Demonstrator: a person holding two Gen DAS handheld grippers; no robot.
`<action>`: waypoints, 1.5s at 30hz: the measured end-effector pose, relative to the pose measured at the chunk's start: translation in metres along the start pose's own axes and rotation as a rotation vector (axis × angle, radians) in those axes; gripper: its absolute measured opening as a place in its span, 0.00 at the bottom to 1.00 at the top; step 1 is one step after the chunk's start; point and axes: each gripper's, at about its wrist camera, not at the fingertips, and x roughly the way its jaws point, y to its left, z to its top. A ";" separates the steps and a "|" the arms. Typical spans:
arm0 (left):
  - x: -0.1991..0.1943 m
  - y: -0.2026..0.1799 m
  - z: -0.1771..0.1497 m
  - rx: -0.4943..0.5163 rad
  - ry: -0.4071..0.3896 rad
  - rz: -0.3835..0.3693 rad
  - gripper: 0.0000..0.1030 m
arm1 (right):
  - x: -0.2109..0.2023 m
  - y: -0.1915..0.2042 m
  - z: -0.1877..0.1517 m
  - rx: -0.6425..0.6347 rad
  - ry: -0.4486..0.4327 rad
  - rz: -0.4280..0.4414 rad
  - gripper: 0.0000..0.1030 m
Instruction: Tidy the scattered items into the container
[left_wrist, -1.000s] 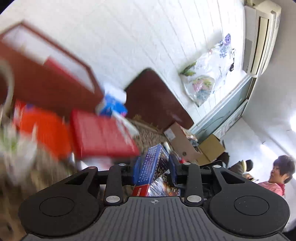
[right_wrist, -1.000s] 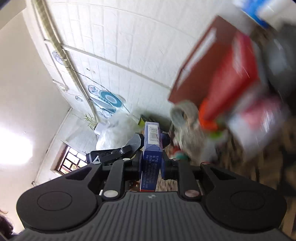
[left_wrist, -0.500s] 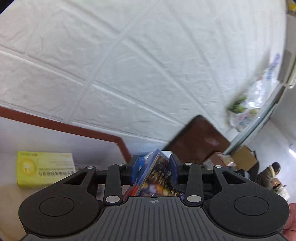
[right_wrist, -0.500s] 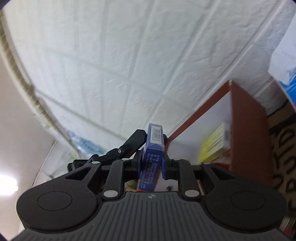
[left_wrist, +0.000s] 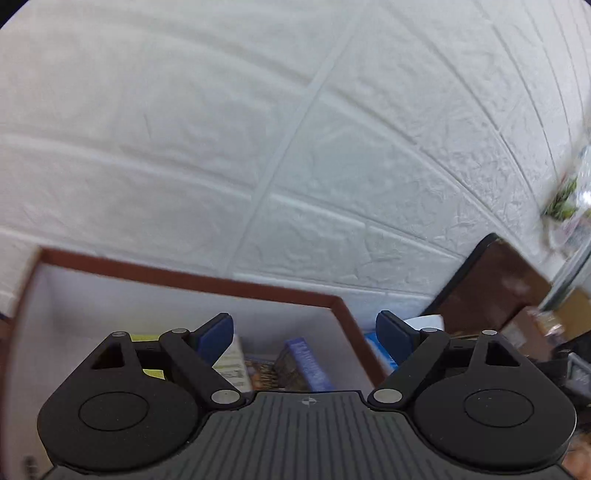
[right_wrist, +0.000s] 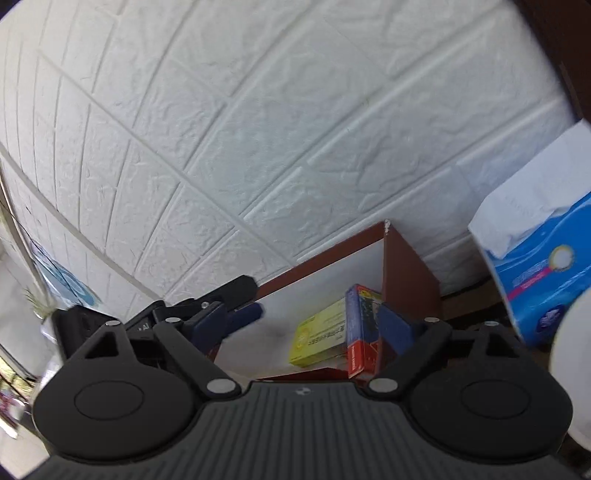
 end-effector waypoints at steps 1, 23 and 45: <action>-0.014 -0.011 -0.001 0.053 -0.015 0.041 0.89 | -0.012 0.006 -0.005 -0.017 -0.031 -0.011 0.88; -0.153 -0.131 -0.294 0.209 0.094 0.501 1.00 | -0.191 0.045 -0.266 -0.494 -0.241 -0.391 1.00; -0.120 -0.098 -0.293 0.116 0.079 0.539 1.00 | -0.128 0.012 -0.271 -0.395 -0.100 -0.561 1.00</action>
